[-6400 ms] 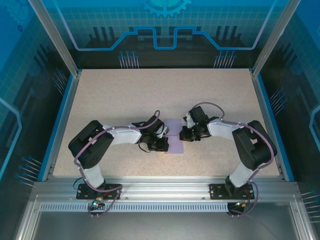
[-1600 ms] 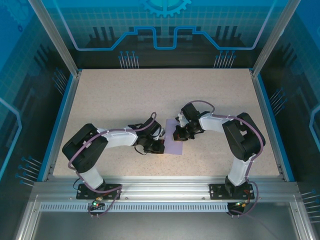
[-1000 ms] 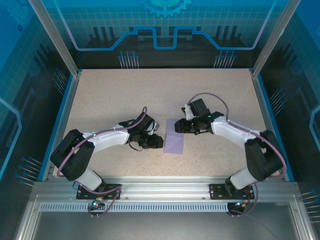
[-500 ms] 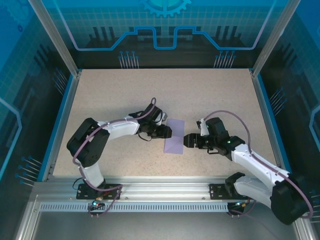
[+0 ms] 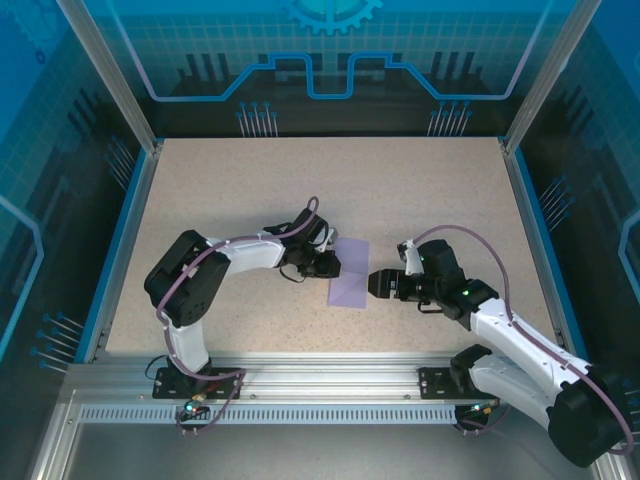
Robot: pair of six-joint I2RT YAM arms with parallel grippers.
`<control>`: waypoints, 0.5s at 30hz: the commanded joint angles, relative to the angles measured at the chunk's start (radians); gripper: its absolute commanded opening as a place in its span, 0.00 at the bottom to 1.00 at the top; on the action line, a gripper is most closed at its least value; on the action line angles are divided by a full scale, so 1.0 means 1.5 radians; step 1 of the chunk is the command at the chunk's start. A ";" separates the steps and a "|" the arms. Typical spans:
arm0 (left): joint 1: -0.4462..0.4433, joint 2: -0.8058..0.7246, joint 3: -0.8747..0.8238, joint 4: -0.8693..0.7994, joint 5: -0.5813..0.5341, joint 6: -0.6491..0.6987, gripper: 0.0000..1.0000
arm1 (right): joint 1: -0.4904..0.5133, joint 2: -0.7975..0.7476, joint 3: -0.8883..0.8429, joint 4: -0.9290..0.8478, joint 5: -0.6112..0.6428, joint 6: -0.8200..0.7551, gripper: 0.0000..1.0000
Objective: Fold a paper plane with a square sheet of paper (fold left side to right side)
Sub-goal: Turn over the paper at the center of the table.
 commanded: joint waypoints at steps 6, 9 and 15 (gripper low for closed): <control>0.003 -0.039 -0.030 0.039 -0.008 0.028 0.11 | -0.003 0.081 0.007 0.055 -0.051 0.034 0.86; 0.004 -0.049 -0.035 0.038 -0.013 0.027 0.11 | -0.003 0.140 0.025 0.090 -0.069 0.056 0.85; 0.004 -0.062 -0.045 0.038 -0.019 0.022 0.12 | 0.000 0.251 0.047 0.183 -0.095 0.108 0.80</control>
